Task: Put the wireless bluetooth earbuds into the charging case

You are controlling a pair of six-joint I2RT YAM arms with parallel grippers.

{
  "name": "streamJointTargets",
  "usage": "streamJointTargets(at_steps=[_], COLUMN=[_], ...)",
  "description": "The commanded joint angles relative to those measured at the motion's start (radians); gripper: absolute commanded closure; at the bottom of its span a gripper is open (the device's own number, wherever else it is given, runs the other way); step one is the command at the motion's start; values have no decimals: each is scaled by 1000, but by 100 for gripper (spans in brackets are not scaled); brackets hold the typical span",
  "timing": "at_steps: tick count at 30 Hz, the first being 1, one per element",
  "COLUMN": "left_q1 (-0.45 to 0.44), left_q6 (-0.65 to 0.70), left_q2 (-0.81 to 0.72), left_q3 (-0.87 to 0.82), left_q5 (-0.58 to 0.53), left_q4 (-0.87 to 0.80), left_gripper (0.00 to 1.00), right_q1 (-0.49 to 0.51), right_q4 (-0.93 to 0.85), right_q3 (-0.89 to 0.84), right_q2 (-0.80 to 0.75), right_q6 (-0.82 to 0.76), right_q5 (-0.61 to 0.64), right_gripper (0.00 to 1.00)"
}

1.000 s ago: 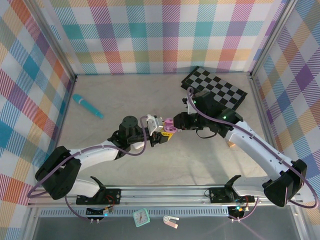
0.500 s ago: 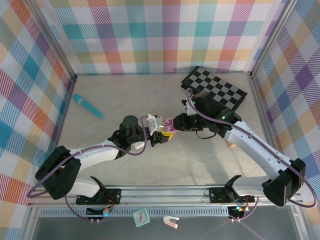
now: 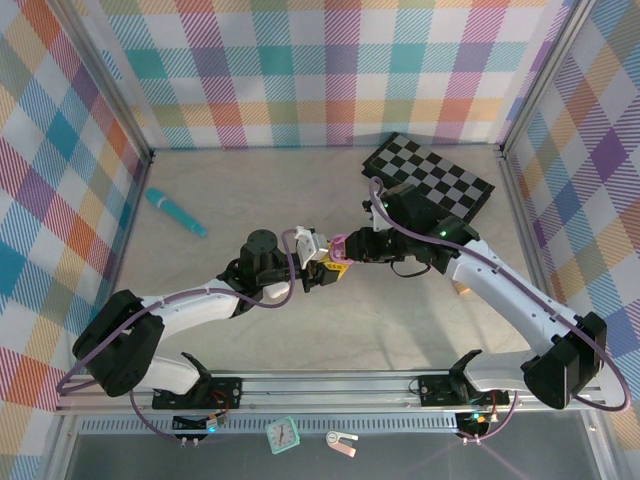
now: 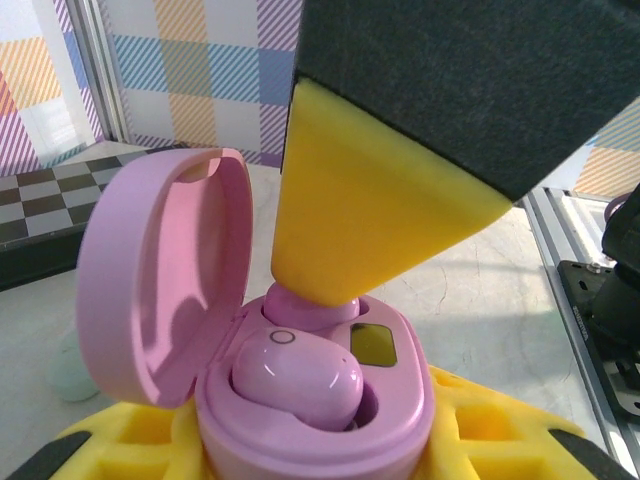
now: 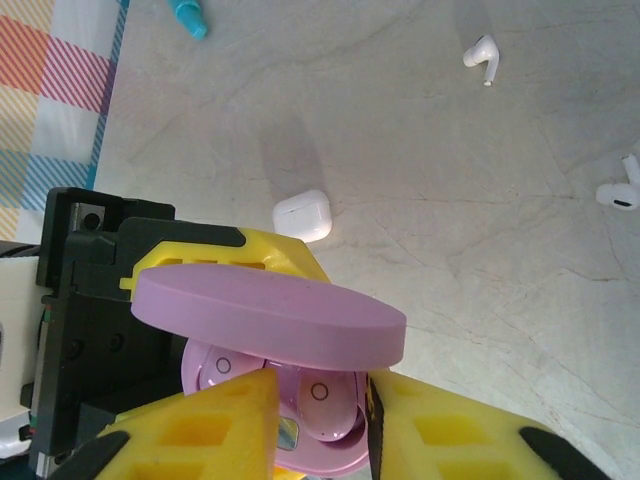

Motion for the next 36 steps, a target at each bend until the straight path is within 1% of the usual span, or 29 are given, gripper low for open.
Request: streamJointTargets(at_steps=[1, 7, 10, 13, 17, 23, 27, 31, 36], left_q1=[-11, -9, -10, -10, -10, -10, -10, -10, -11], left_q6=[-14, -18, 5, 42, 68, 69, 74, 35, -13], left_q2=[3, 8, -5, -22, -35, -41, -51, -55, -43], left_q3=[35, 14, 1, -4, -13, -9, -9, -1, 5], left_q5=[5, -12, -26, -21, -25, -10, -18, -46, -76], left_q4=[65, 95, 86, 47, 25, 30, 26, 31, 68], left_gripper=[65, 65, 65, 65, 65, 65, 65, 65, 65], right_q1=[-7, -7, -10, -27, -56, -88, -89, -88, -89], right_q4=[-9, -2, 21, 53, 93, 38, 30, 41, 109], right_q3=[-3, -11, -21, -18, 14, 91, 88, 38, -59], right_q2=[-5, -56, -99, -114, -88, 8, 31, 3, -99], right_q6=[-5, -44, -54, -26, 30, 69, 74, 77, 130], right_q5=[7, 16, 27, 21, 11, 35, 28, 4, -25], right_gripper=[67, 57, 48, 39, 33, 32, 32, 32, 33])
